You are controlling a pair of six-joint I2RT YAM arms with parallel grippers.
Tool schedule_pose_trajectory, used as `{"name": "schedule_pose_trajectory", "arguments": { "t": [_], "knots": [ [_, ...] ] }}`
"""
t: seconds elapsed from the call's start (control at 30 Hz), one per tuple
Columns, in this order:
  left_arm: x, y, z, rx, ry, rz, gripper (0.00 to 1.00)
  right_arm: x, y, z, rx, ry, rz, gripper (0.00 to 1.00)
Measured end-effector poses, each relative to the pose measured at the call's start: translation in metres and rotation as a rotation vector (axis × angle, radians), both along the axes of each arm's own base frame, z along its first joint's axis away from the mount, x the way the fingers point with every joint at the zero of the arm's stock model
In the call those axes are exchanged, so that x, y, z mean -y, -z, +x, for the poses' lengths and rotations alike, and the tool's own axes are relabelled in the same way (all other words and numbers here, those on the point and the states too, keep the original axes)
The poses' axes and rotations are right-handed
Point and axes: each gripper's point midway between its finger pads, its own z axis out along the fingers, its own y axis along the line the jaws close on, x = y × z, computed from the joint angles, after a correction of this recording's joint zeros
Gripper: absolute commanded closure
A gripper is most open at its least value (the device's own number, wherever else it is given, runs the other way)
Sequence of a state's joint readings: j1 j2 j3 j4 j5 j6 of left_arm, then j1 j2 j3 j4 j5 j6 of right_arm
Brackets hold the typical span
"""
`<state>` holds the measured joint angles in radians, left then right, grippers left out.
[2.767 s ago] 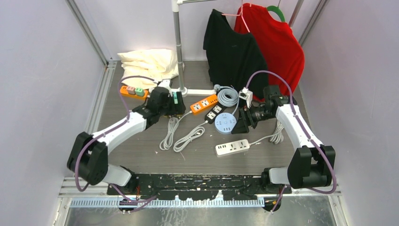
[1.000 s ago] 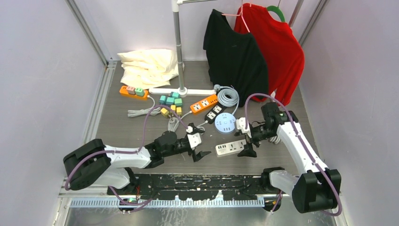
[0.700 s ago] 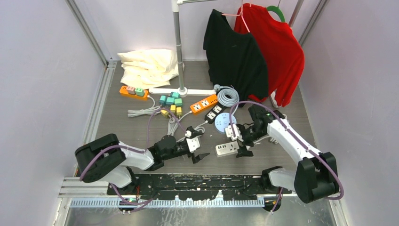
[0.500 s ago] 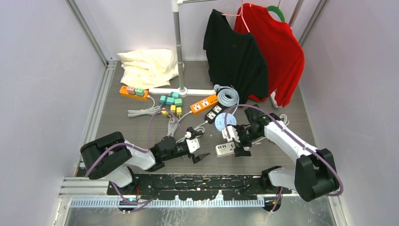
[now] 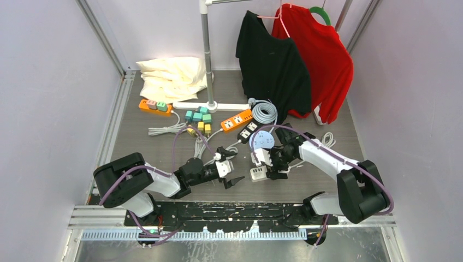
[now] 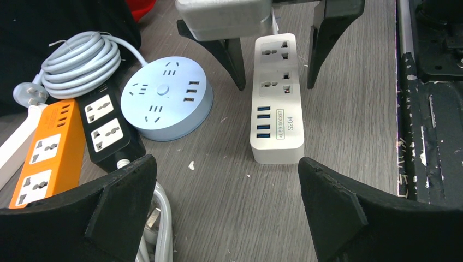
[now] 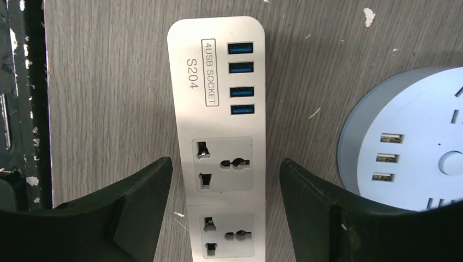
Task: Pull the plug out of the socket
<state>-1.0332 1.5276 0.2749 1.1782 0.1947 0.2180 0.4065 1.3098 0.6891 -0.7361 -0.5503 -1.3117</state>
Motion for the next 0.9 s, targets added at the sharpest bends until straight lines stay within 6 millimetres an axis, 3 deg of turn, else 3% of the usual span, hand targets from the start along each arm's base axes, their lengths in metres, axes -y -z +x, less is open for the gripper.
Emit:
{"name": "schedule_pose_trajectory", "arguments": {
  "t": [0.23, 0.7, 0.9],
  "knots": [
    [0.000, 0.000, -0.001, 0.000, 0.006, 0.000, 0.00, 0.003, 0.006, 0.001, 0.002, -0.002, -0.034, 0.36],
    [0.001, -0.001, -0.002, 0.001, 0.011, -0.002, 0.01, 0.007, 0.006, -0.001, -0.006, 0.000, -0.049, 0.72],
    [0.002, -0.005, -0.001, 0.010, 0.011, -0.018, 0.01, 0.023, -0.016, -0.002, -0.026, 0.064, 0.006, 0.83]
  ]
}}
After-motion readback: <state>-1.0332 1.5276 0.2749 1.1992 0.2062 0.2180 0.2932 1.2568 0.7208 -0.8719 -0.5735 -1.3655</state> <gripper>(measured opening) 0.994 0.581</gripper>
